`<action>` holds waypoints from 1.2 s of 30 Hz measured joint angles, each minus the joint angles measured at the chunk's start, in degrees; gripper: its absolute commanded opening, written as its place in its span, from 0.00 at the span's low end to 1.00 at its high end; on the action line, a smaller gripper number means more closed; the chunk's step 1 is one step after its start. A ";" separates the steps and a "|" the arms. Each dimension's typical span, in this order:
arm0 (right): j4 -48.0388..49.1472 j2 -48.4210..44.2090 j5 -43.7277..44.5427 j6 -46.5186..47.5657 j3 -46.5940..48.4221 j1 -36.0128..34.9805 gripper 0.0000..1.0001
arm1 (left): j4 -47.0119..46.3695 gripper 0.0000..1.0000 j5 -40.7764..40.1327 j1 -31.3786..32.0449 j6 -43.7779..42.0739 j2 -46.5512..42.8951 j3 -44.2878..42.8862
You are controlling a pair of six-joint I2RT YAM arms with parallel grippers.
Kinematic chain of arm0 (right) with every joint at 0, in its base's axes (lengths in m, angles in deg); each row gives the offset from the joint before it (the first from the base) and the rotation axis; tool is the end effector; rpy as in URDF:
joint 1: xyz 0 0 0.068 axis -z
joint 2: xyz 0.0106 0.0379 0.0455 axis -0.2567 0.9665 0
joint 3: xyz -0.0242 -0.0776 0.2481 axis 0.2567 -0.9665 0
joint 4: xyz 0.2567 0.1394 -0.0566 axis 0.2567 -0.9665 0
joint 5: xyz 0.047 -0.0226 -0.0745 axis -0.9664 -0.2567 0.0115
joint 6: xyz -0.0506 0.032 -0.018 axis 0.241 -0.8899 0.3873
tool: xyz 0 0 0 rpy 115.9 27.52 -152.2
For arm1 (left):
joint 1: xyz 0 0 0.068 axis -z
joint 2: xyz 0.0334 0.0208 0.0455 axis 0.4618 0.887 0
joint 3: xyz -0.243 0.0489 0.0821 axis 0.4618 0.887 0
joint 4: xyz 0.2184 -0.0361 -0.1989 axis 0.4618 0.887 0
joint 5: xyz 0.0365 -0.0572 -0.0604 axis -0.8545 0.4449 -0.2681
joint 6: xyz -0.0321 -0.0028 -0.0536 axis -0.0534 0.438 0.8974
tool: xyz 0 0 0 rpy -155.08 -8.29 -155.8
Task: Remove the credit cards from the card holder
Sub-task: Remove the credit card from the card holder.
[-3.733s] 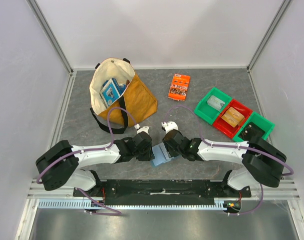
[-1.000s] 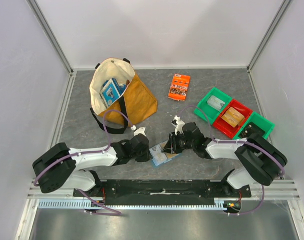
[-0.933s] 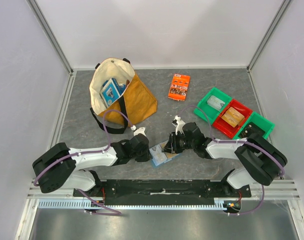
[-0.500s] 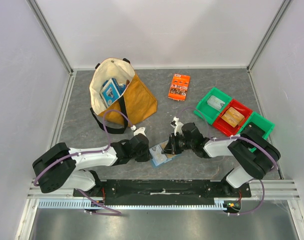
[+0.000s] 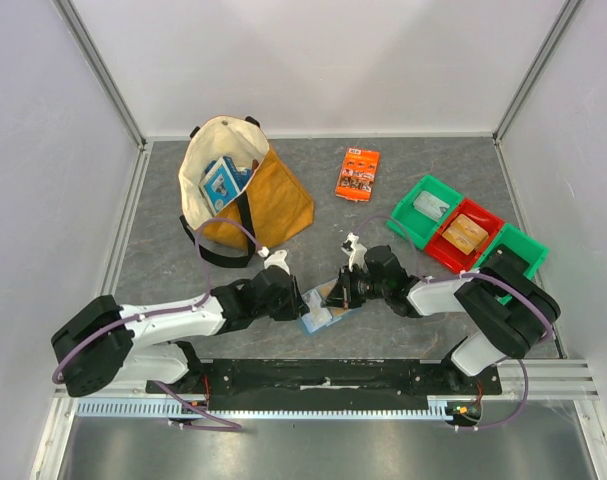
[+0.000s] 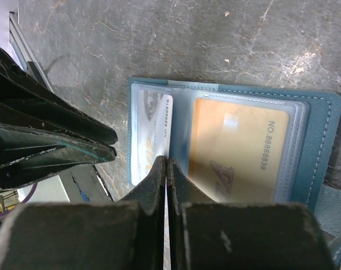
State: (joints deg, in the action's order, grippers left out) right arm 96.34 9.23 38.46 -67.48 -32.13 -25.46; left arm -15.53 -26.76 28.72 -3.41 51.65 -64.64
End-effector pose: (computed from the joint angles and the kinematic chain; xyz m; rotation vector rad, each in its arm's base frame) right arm 0.2037 0.2031 0.0677 -0.3916 2.3872 1.2471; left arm 0.1542 -0.2225 0.1174 0.0209 2.5180 -0.7620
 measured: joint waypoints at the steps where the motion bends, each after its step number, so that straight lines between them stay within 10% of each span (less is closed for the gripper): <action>1: 0.20 0.00 -0.04 -0.09 0.00 -0.02 0.00 | -0.52 0.26 0.00 0.00 -0.02 -0.26 0.00; 12: 2.36 0.96 -0.35 -1.53 -0.76 0.17 0.00 | -1.77 0.02 0.70 -0.02 -0.02 5.20 -0.52; 36: 4.04 0.46 -1.27 -5.01 -3.74 6.01 0.06 | -0.61 0.02 1.51 -0.22 0.00 10.05 -4.63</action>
State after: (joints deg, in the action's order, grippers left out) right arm 100.38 9.69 37.19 -72.49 -35.87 -19.45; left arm -16.14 -25.26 28.50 -3.41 61.71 -69.28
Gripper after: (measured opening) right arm 0.016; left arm 0.024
